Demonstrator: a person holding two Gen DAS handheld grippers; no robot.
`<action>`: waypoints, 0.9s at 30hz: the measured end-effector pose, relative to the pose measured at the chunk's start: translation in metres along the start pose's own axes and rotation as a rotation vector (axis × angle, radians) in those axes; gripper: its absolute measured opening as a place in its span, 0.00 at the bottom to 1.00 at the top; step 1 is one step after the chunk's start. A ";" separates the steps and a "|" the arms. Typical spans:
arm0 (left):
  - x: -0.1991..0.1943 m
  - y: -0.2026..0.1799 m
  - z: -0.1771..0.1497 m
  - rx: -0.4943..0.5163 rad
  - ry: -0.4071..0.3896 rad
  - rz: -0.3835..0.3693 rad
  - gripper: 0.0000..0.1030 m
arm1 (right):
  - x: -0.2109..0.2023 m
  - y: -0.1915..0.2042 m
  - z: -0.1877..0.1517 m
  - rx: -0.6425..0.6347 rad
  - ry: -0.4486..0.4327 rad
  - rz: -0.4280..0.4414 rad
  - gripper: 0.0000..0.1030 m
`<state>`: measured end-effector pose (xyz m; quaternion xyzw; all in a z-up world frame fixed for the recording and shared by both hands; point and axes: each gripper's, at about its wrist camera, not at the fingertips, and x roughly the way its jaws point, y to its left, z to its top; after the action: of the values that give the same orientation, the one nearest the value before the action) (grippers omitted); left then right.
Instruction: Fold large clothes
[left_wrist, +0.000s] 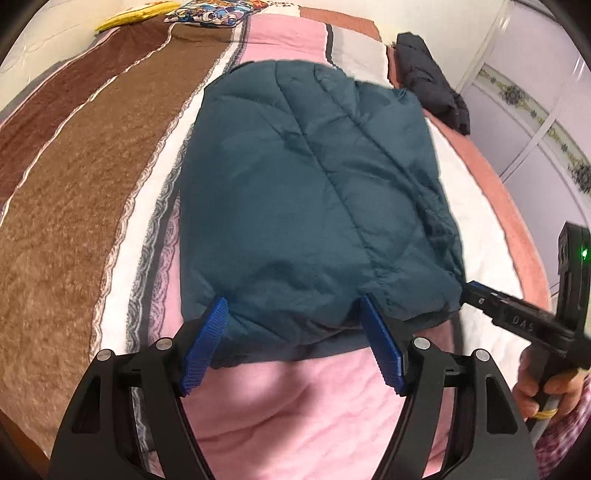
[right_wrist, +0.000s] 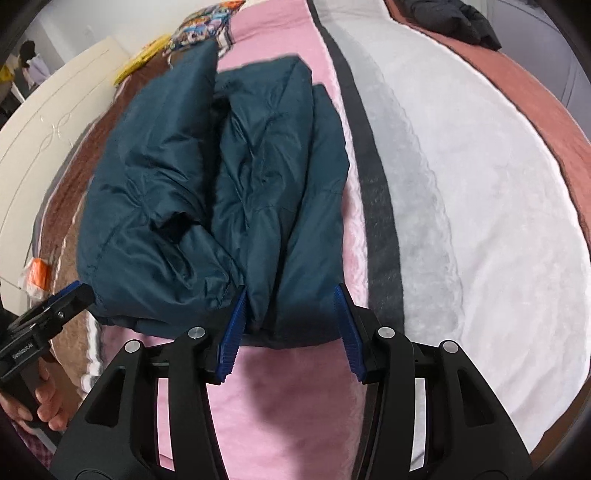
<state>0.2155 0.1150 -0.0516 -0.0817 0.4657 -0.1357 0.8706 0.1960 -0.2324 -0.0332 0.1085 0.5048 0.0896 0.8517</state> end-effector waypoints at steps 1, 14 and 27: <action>-0.006 0.000 0.000 -0.006 -0.008 -0.006 0.69 | -0.006 0.000 -0.001 0.007 -0.013 0.010 0.46; -0.050 -0.030 -0.036 -0.030 -0.046 0.047 0.69 | -0.059 0.018 -0.054 -0.048 -0.077 0.003 0.47; -0.075 -0.038 -0.073 -0.049 -0.054 0.112 0.69 | -0.071 0.048 -0.089 -0.115 -0.104 -0.019 0.47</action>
<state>0.1089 0.1007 -0.0228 -0.0804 0.4493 -0.0733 0.8867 0.0825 -0.1966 -0.0017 0.0593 0.4549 0.1044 0.8824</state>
